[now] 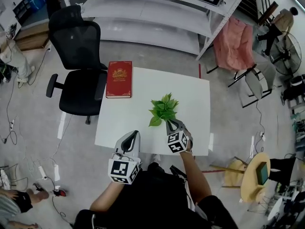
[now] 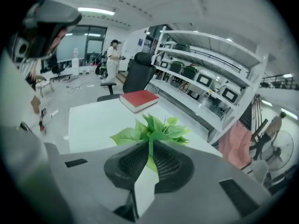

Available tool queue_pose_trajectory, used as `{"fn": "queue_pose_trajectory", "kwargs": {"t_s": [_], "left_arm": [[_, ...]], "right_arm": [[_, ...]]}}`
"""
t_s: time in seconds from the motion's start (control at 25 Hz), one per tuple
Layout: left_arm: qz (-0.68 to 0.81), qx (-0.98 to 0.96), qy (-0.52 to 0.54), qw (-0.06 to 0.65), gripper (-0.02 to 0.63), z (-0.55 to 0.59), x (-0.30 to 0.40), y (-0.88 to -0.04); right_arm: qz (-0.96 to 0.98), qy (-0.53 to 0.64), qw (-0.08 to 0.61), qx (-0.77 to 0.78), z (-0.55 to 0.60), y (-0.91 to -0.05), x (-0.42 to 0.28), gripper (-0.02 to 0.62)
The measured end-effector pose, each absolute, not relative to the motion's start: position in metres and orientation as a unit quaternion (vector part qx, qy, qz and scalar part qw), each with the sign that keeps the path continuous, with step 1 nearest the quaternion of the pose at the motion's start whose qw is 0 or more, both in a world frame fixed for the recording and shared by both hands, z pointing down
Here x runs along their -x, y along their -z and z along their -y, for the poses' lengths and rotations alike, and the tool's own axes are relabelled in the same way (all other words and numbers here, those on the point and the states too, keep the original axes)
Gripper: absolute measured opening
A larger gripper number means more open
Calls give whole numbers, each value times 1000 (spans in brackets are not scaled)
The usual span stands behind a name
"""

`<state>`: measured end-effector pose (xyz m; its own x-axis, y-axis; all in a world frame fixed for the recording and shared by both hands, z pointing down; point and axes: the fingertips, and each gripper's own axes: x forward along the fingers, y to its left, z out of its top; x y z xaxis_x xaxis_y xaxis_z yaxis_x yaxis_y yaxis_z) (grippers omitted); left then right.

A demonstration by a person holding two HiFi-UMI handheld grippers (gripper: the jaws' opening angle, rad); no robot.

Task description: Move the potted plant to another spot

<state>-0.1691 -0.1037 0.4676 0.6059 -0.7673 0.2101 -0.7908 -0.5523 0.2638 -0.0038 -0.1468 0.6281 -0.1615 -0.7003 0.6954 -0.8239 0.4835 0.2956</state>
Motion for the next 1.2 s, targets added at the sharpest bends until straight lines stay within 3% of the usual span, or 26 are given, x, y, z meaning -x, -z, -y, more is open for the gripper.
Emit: {"fn": "queue_pose_trajectory", "kwargs": {"t_s": [0.2, 0.44, 0.72, 1.2], "left_arm": [[431, -886, -35, 164, 17, 102, 157, -463], [424, -892, -31, 157, 17, 93, 145, -454], [417, -895, -38, 153, 17, 80, 132, -457], [409, -900, -39, 145, 17, 70, 116, -455]], "right_arm": [[759, -188, 226, -581, 126, -572, -14, 17], [741, -192, 113, -634, 84, -514, -28, 16], [745, -164, 80, -642, 51, -489, -13, 15], [757, -164, 84, -627, 35, -485, -10, 12]]}}
